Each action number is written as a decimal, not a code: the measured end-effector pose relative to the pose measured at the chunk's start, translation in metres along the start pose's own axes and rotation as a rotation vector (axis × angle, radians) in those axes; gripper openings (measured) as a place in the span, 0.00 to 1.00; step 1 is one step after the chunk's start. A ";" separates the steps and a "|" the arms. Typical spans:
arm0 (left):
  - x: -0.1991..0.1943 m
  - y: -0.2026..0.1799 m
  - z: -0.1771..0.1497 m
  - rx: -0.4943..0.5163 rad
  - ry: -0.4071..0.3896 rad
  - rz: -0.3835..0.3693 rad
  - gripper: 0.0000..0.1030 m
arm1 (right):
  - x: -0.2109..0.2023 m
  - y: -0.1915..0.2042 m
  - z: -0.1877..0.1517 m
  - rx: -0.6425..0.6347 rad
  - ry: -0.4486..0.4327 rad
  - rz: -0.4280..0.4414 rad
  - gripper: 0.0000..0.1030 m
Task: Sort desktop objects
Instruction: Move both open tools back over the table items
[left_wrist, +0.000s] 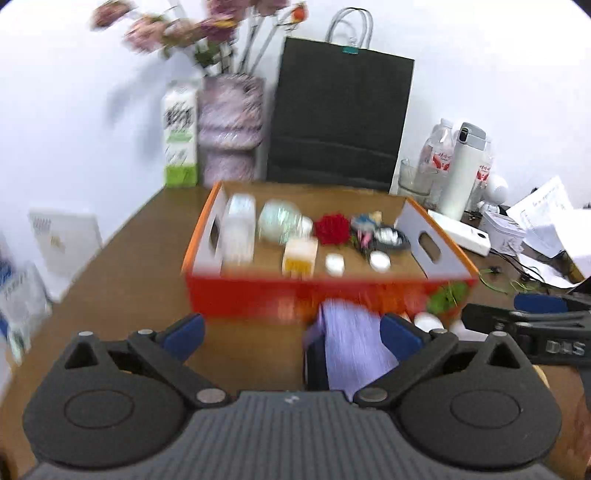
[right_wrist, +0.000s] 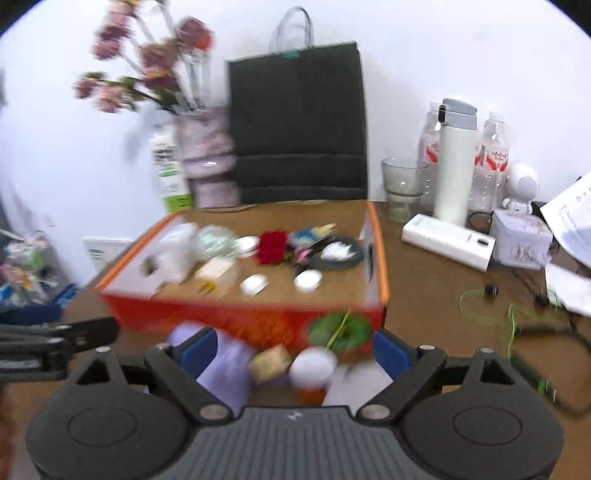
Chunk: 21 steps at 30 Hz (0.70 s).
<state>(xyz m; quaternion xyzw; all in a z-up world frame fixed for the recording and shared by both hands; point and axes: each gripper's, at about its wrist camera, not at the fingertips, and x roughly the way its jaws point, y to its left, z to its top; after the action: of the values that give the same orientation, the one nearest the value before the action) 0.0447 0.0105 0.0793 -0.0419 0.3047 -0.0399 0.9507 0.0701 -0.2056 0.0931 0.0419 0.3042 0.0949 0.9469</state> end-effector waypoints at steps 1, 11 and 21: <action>-0.009 0.001 -0.017 0.009 -0.013 -0.002 1.00 | -0.011 0.002 -0.013 0.009 -0.013 0.014 0.95; -0.063 0.005 -0.126 0.037 -0.104 0.090 1.00 | -0.077 0.033 -0.131 -0.074 -0.077 -0.086 0.95; -0.060 -0.004 -0.141 0.100 -0.101 0.139 1.00 | -0.080 0.033 -0.164 -0.031 -0.041 -0.057 0.95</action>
<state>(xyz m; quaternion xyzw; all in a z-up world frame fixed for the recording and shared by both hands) -0.0866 0.0046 0.0004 0.0250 0.2562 0.0132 0.9662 -0.0945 -0.1858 0.0101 0.0204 0.2841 0.0715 0.9559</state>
